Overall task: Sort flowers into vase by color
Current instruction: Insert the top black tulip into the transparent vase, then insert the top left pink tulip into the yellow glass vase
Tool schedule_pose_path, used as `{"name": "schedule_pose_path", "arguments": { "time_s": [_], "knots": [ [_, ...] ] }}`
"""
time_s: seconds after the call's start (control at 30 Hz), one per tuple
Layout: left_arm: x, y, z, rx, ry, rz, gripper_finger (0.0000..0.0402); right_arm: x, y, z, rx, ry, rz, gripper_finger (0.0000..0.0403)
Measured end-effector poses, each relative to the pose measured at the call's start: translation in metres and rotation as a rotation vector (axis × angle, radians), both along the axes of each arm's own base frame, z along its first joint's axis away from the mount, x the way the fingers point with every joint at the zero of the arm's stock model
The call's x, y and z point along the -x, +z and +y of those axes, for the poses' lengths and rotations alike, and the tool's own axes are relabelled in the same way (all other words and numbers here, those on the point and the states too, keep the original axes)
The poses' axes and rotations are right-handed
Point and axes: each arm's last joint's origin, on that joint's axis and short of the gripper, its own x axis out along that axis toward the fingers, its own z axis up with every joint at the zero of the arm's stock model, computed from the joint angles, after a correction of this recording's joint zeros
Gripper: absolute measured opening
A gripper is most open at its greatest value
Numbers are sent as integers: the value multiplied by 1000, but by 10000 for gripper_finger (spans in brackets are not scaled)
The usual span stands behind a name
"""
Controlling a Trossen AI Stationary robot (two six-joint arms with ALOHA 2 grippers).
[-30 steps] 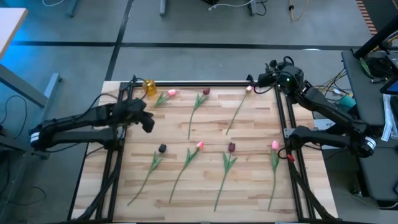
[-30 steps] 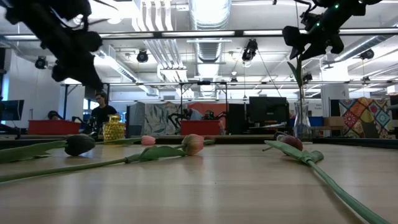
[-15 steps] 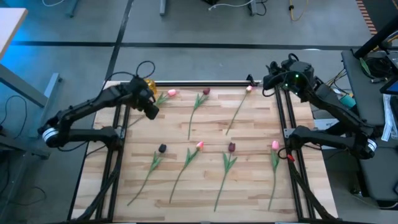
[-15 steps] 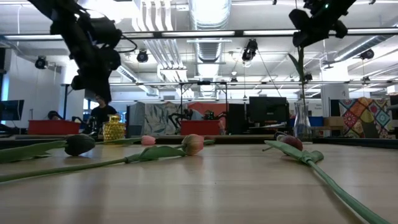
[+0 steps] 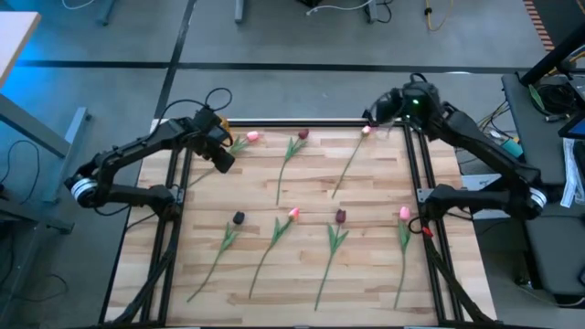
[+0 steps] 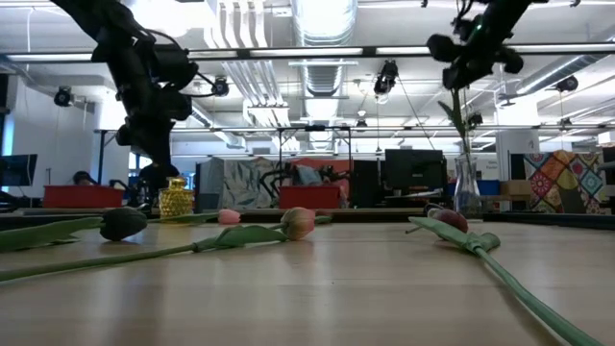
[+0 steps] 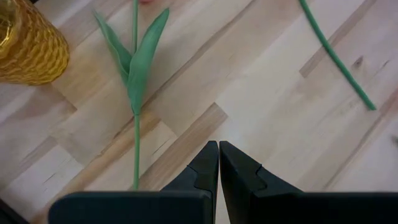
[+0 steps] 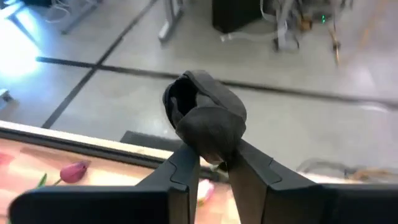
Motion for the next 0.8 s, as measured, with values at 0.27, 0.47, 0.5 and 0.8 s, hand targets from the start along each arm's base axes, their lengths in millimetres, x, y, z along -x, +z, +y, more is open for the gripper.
{"name": "schedule_pose_path", "arguments": {
  "time_s": [0.27,0.47,0.5,0.8],
  "knots": [
    [5,5,-2,-11,8,-10,0,-19,-10,-30,-226,-128,69,159],
    [6,6,-2,-14,11,-10,0,-28,15,-41,-311,-134,165,212],
    [6,6,-2,-15,10,-10,0,-29,21,-41,-317,-131,176,218],
    [7,6,-2,-29,-18,-4,0,-25,77,-33,-336,15,177,221]
  ]
}}
